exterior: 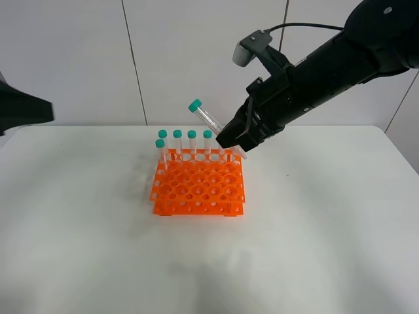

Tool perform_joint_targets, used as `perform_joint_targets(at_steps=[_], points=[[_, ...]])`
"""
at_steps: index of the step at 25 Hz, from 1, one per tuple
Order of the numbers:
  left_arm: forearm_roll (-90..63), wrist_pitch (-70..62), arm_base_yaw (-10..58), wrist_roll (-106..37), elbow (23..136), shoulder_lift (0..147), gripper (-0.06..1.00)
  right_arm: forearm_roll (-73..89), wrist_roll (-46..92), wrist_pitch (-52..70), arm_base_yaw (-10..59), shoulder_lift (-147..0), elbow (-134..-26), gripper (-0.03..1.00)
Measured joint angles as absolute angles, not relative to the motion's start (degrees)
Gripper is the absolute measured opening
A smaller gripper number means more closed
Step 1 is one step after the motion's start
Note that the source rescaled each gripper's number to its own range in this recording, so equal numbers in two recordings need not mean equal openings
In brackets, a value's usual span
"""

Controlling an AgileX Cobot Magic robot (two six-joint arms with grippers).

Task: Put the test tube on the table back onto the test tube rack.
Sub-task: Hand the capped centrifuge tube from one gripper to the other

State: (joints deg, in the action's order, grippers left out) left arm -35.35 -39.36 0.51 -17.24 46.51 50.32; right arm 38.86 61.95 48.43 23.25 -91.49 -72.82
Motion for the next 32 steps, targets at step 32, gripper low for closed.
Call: perform_joint_targets(at_steps=[32], points=[[-98.9,-37.4,16.5,-62.3,56.9,91.4,1.00,39.9,61.5,46.9,23.2,-91.5,-72.8,0.01]])
